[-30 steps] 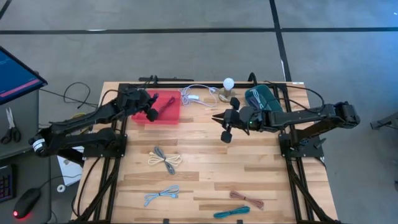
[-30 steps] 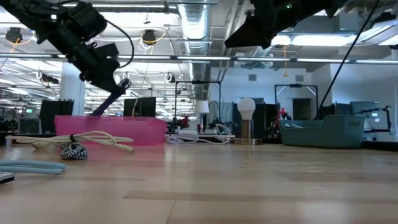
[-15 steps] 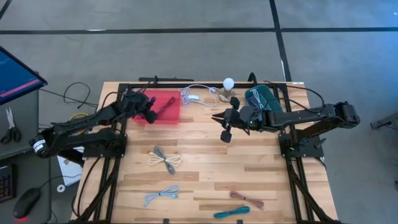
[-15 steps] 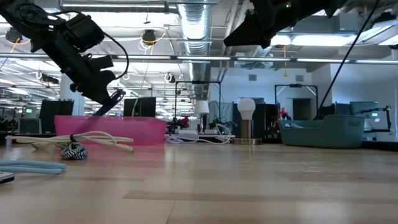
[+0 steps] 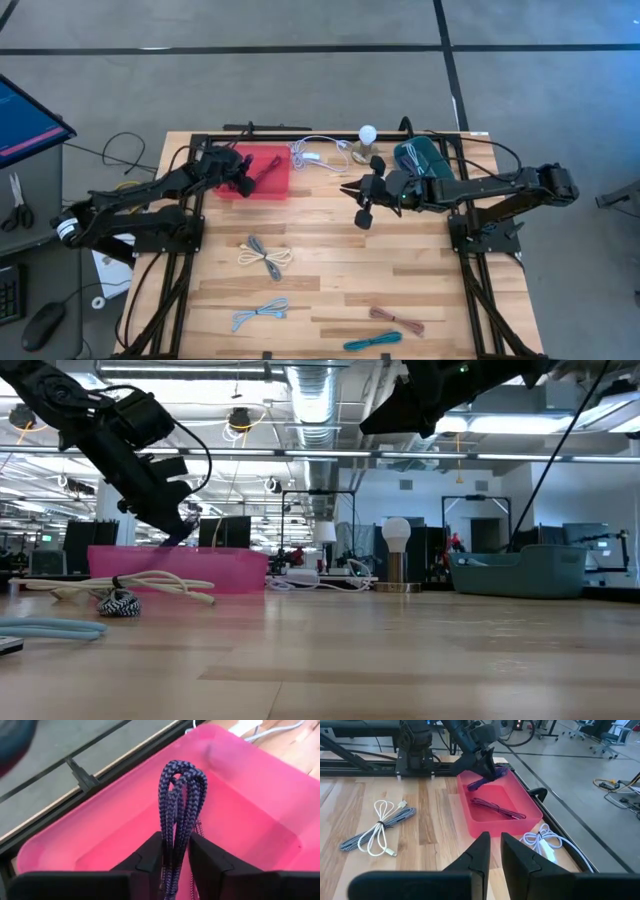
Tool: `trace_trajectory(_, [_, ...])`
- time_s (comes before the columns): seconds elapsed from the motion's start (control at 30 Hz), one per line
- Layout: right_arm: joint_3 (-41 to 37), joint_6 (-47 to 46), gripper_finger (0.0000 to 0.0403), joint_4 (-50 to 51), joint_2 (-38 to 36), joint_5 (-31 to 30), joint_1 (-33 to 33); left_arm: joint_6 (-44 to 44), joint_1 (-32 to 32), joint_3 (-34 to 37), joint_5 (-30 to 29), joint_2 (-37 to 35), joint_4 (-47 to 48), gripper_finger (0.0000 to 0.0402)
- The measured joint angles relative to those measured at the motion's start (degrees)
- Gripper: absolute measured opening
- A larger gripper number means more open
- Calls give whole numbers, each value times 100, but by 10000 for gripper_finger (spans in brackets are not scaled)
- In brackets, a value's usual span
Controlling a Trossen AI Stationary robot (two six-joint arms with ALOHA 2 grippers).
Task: Pick & Place USB Port
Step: Put the black and violet charger cable into the pink bin, then put the white charger cable into the blue bin
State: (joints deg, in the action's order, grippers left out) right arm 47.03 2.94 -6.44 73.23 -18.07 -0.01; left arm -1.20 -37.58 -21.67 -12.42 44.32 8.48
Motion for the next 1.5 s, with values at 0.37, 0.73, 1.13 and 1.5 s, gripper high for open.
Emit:
trace_trajectory(0.37, [0,2,37,13,2,0,0,-100,0,0,4,297,-209,163])
trace_trajectory(0.73, [2,4,37,120,4,5,0,-309,104,-2,1960,297,-521,144])
trace_trajectory(1.13, [2,22,37,170,4,8,-7,344,1909,-130,3682,295,-1538,97])
trace_trajectory(1.5, [2,15,37,525,4,7,-7,288,4295,-646,1140,299,-910,90])
